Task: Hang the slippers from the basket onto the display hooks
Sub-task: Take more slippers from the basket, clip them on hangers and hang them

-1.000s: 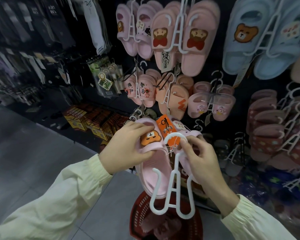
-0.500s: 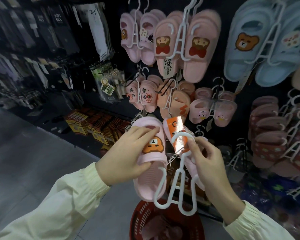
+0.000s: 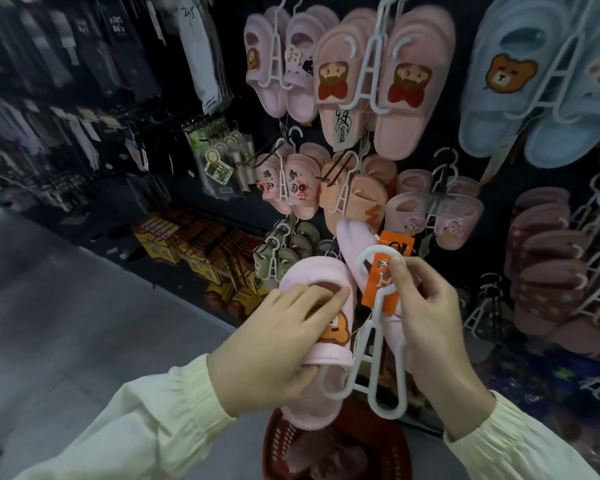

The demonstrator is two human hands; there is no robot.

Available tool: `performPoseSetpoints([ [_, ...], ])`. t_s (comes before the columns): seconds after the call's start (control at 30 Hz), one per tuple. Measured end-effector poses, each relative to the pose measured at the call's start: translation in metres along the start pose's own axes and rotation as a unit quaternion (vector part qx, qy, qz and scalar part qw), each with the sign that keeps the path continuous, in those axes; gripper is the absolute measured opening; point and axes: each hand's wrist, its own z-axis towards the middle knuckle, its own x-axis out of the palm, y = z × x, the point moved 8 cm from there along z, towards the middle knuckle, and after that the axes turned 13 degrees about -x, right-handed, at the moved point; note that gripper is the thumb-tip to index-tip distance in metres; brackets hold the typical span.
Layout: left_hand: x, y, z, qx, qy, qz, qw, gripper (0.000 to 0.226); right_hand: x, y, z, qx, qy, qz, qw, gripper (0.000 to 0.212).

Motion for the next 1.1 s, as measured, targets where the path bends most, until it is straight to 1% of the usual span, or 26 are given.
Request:
performPoseSetpoints([
  [0.17, 0.013, 0.001, -0.003, -0.007, 0.022, 0.025, 0.999, 0.089, 0.005, -0.002, 0.002, 0.016, 0.003, 0.014, 1.0, 0.023],
  [0.27, 0.019, 0.006, -0.006, -0.018, 0.018, 0.024, 0.999, 0.089, 0.015, -0.004, 0.003, 0.016, 0.008, 0.013, 1.0, 0.023],
  [0.33, 0.022, 0.012, -0.009, -0.028, 0.003, 0.031, 0.999, 0.092, 0.024, -0.006, 0.003, 0.023, 0.012, 0.02, 0.999, 0.024],
  [0.47, 0.028, 0.032, -0.01, -0.076, -0.03, 0.027, 0.996, 0.105, 0.046, -0.015, 0.007, 0.048, 0.014, 0.044, 0.998, 0.023],
  [0.53, 0.03, 0.045, -0.008, -0.103, -0.045, 0.013, 0.994, 0.107, 0.063, -0.022, 0.012, 0.063, 0.017, 0.06, 0.996, 0.022],
  [0.6, 0.029, 0.064, -0.002, -0.118, -0.067, 0.006, 0.991, 0.105, 0.081, -0.027, 0.021, 0.066, 0.011, 0.065, 0.996, 0.021],
  [0.73, 0.024, 0.108, 0.016, -0.101, -0.093, 0.015, 0.99, 0.105, 0.118, -0.032, 0.049, 0.081, -0.005, 0.085, 0.993, 0.026],
  [0.83, 0.021, 0.142, 0.033, -0.098, -0.09, 0.036, 0.99, 0.114, 0.147, -0.03, 0.068, 0.08, -0.019, 0.082, 0.993, 0.027],
  [0.9, 0.02, 0.168, 0.043, -0.107, -0.086, 0.034, 0.99, 0.117, 0.167, -0.026, 0.082, 0.068, -0.025, 0.083, 0.994, 0.027],
  [0.97, 0.021, 0.188, 0.053, -0.098, -0.085, 0.045, 0.99, 0.122, 0.185, -0.024, 0.095, 0.051, -0.027, 0.072, 0.996, 0.026],
  [1.03, 0.025, 0.208, 0.061, -0.091, -0.092, 0.041, 0.991, 0.129, 0.204, -0.027, 0.105, 0.038, -0.033, 0.064, 0.997, 0.028],
  [1.1, 0.028, 0.224, 0.069, -0.084, -0.096, 0.036, 0.991, 0.129, 0.218, -0.03, 0.114, 0.026, -0.045, 0.053, 0.997, 0.033],
])
